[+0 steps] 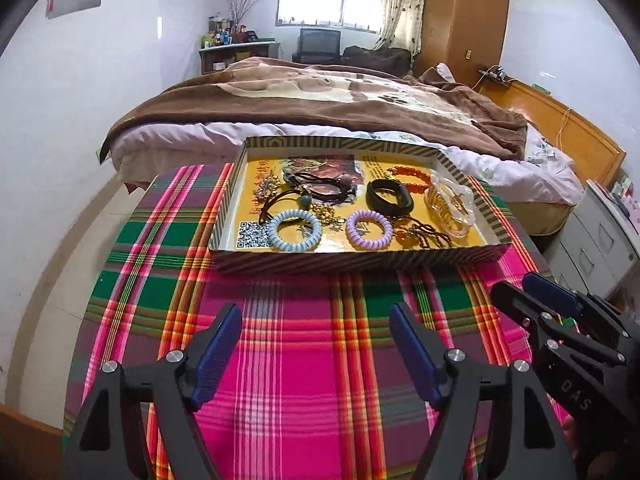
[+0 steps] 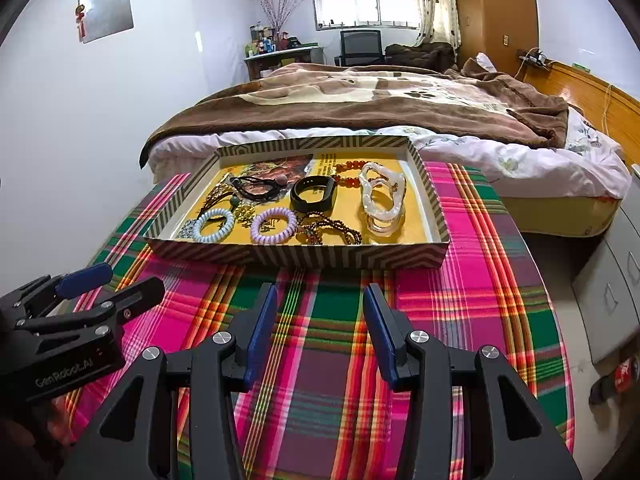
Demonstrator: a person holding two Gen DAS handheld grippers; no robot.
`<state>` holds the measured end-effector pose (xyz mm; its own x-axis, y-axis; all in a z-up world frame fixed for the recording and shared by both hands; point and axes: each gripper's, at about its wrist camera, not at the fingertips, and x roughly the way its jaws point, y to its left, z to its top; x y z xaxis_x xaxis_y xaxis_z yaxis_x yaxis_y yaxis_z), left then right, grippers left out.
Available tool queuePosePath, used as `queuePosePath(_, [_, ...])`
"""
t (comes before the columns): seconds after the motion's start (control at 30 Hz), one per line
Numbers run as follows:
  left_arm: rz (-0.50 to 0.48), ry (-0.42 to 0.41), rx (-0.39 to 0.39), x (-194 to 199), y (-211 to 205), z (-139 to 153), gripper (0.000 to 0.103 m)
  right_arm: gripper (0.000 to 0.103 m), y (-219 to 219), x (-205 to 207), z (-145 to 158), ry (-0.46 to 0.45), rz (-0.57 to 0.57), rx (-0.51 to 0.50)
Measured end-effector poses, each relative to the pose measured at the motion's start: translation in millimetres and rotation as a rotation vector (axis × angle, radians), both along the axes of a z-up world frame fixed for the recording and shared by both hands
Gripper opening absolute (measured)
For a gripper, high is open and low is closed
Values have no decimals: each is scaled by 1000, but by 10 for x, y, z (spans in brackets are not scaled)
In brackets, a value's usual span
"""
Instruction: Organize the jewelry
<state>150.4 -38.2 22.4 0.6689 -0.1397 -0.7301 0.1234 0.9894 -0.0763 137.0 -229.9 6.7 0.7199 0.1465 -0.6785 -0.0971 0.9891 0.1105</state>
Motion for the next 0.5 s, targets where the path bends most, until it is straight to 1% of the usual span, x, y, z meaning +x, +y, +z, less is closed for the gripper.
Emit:
queuePosePath(0.27, [8,-12,18,-125,-6,21,76,46,-4,-80,0,1,-7,12])
queuePosePath(0.33, [15,-18,29,-149,-7,20,81,46,-7,-91,2,1,-7,11])
queuePosePath(0.37, [18,-18,33,-159,-6,14,87,46,-7,-94,2,1,-7,11])
queuePosePath(0.4, [22,-17,38,-171,-3,12,89,46,-8,-98,2,0,-7,13])
queuePosePath(0.5, [26,-22,50,-197,-2,16,89,46,-7,-107,4,-1,-6,13])
